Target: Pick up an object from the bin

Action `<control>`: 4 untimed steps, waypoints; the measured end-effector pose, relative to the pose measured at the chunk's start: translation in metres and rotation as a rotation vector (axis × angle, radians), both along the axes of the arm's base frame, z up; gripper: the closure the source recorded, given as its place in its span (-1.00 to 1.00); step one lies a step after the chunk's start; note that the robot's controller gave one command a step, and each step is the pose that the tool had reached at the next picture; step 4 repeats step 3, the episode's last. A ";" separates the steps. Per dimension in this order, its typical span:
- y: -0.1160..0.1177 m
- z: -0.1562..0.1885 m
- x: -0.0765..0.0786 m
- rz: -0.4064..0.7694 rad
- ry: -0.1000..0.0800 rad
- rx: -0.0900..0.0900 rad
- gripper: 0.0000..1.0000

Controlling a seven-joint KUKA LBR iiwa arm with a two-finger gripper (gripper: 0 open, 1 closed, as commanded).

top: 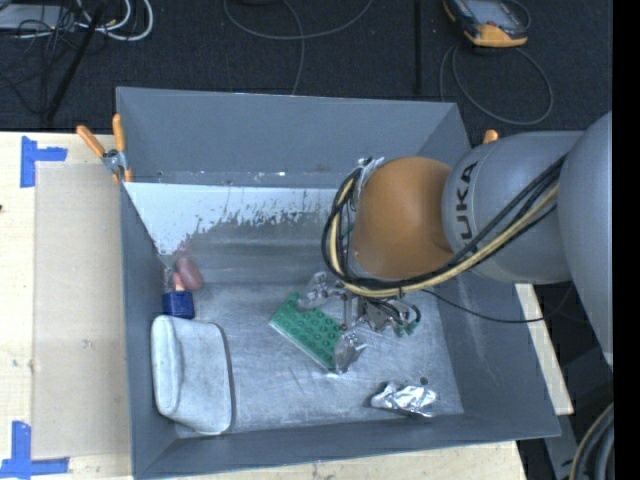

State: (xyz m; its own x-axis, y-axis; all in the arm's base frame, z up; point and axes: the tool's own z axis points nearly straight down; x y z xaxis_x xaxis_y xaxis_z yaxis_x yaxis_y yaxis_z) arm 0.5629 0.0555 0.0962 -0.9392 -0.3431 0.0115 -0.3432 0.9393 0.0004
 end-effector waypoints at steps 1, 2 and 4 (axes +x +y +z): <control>0.000 -0.017 0.012 0.043 -0.021 0.012 -1.00; 0.000 -0.016 0.012 0.042 -0.021 0.012 1.00; -0.012 0.123 0.018 0.071 -0.020 0.005 1.00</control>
Offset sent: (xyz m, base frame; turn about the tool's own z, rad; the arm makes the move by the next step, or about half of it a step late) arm 0.0061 -0.0053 -0.0262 -0.0435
